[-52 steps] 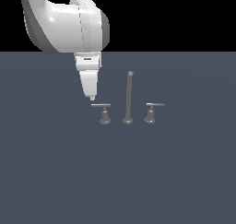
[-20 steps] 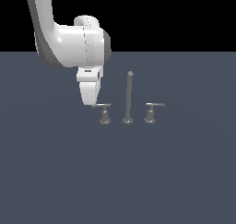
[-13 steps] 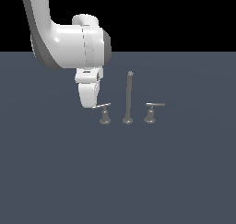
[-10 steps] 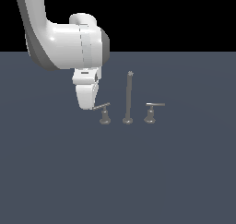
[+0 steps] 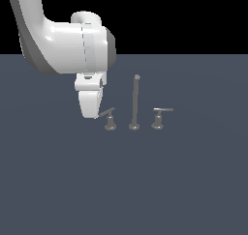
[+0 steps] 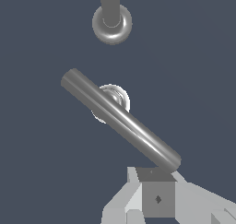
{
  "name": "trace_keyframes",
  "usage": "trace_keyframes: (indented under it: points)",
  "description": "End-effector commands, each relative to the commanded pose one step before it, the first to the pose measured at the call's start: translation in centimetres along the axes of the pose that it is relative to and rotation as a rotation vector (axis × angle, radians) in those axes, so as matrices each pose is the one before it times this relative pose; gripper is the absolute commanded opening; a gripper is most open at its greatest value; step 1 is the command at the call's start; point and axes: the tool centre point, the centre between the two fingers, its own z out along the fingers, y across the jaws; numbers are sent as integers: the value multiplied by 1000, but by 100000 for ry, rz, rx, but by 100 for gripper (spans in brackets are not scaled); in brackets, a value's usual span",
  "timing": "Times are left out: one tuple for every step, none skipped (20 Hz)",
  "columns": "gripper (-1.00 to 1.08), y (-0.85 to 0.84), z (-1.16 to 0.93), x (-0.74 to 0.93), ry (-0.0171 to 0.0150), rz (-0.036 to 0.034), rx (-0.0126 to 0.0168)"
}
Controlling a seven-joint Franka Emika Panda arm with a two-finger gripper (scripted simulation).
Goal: Turn on the faucet by rotating a designated handle.
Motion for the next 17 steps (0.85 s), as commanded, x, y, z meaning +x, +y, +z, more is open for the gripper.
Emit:
trace_keyframes:
  points:
    - [-100, 678, -17, 1881, 635, 1740, -468]
    - [-100, 247, -5, 385, 53, 115, -55]
    - [-100, 248, -5, 387, 53, 115, -55]
    - [-100, 249, -5, 389, 54, 115, -55]
    - [-100, 250, -5, 391, 54, 115, -55]
    - [-100, 250, -6, 394, 54, 114, -55]
    - [-100, 0, 0, 0, 0, 0, 0]
    - [-100, -293, 23, -2332, -1008, -3244, 552]
    - [-100, -60, -7, 766, 124, 395, -72]
    - [-100, -60, -7, 765, 122, 390, -71]
    - [-100, -61, -7, 769, 124, 395, -72]
    - [-100, -62, -7, 770, 124, 395, -71]
    - [-100, -63, -7, 771, 124, 395, -71]
    - [-100, -64, -7, 772, 125, 395, -71]
    - [-100, -66, -7, 772, 125, 395, -70]
    - [-100, -68, -7, 773, 127, 397, -70]
    - [-100, 0, 0, 0, 0, 0, 0]
